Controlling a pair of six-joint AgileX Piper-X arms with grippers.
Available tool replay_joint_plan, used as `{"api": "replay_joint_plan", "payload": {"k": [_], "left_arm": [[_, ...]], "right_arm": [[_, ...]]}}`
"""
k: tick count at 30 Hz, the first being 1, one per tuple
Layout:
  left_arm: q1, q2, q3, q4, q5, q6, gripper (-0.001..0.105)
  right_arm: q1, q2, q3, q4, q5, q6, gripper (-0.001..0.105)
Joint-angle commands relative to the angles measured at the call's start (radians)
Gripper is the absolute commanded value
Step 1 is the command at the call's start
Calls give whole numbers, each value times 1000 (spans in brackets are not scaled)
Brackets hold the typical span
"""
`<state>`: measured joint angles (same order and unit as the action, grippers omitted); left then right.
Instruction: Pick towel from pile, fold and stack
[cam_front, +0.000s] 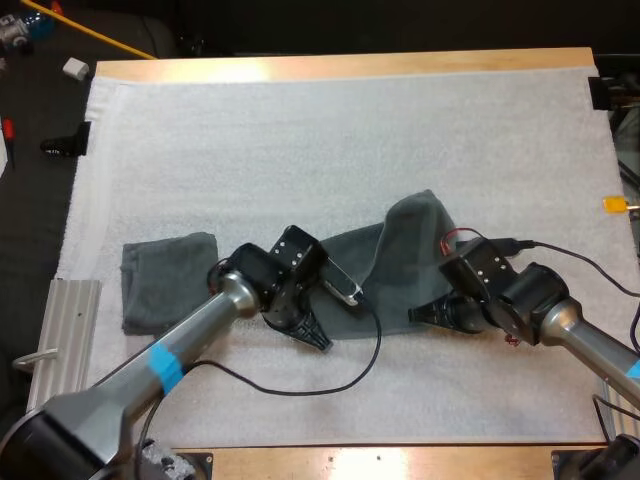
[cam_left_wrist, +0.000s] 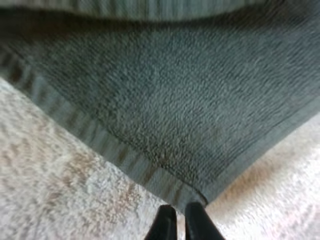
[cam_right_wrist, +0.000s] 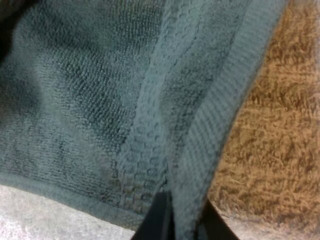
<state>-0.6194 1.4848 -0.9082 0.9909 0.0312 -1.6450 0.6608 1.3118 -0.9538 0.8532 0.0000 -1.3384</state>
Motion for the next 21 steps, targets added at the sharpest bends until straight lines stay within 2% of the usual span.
{"api": "replay_joint_plan", "payload": {"k": [1, 4, 6, 7, 8, 9, 14, 21], "left_arm": [[-3, -49, -2, 19, -11, -3, 1], [-3, -54, -3, 24, 3, -1, 16], [-3, -51, -3, 14, 1, 2, 33], [-3, -51, 0, 12, 0, 5, 38], [-2, -55, 4, 9, 5, 8, 51], [-3, -60, 11, 2, 8, 8, 56], [-3, -53, 34, -25, 4, 5, 48], [-4, -12, 41, -51, 10, 2, 46]], "right_arm": [[2, -15, -6, 1, 4, -8, 0], [3, -17, -7, 0, 4, -6, 0], [-3, -11, -3, 8, 3, -8, 0], [-4, -12, -3, 8, 3, -8, 0], [-3, -10, -4, 10, 2, -10, 0], [-3, -11, -3, 9, 1, -11, 0], [-1, -6, -3, 10, 3, -8, 0], [-2, -7, -4, 12, 4, -8, 0]]}}
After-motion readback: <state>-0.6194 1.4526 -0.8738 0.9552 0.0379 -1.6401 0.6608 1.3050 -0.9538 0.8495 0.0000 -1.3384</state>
